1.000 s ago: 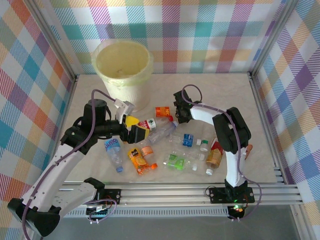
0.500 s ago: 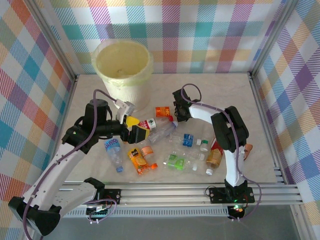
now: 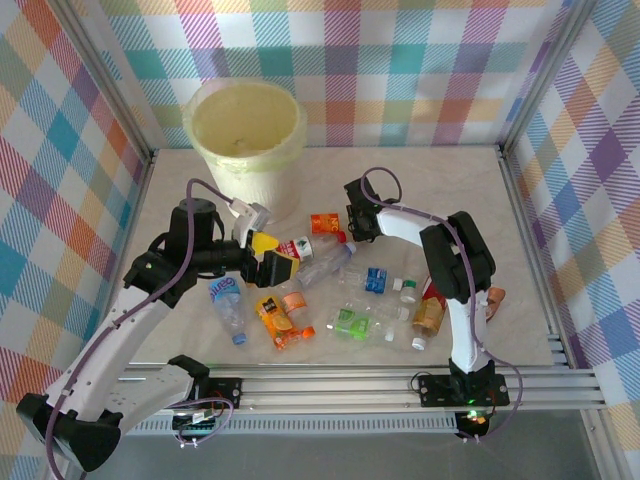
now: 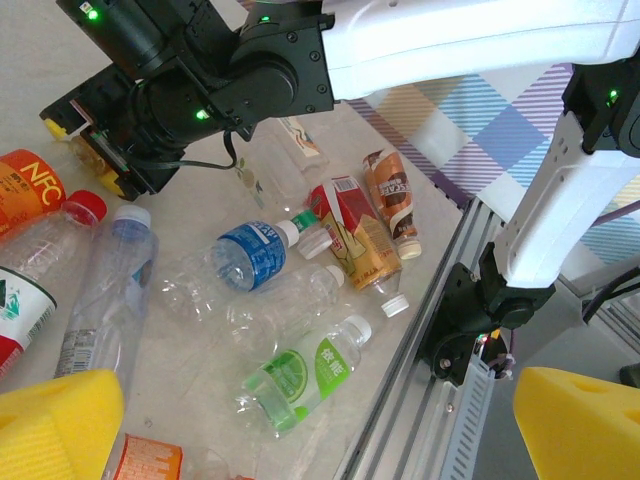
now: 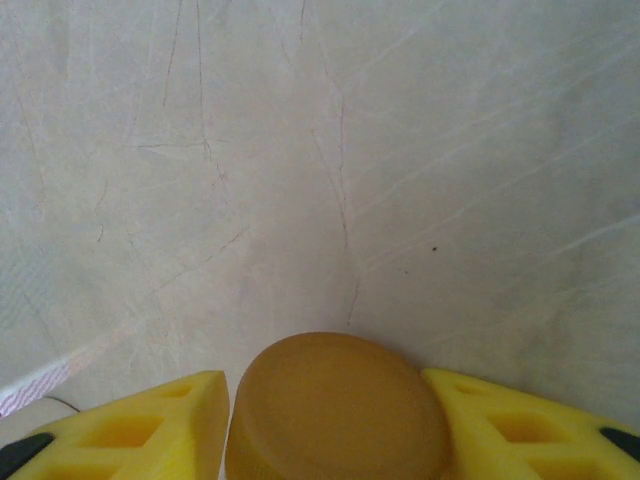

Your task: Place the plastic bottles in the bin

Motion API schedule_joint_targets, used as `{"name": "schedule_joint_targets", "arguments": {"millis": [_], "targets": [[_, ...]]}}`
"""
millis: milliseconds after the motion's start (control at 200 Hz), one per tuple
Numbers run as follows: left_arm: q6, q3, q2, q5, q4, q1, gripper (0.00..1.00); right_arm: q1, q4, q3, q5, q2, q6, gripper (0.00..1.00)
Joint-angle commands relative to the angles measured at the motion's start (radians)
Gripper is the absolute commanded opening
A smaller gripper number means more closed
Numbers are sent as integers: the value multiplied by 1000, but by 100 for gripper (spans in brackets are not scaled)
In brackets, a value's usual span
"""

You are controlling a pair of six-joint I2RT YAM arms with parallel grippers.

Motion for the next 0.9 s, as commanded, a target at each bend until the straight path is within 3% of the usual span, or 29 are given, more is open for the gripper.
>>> {"name": "schedule_joint_targets", "arguments": {"millis": [0, 650, 900], "targets": [[14, -10, 0, 7, -14, -12, 100, -3, 124, 28, -15, 69, 27, 50], [10, -11, 10, 6, -12, -11, 100, -53, 171, 84, -2, 79, 51, 45], [2, -13, 7, -6, -14, -14, 100, -109, 195, 85, -13, 39, -41, 44]]}}
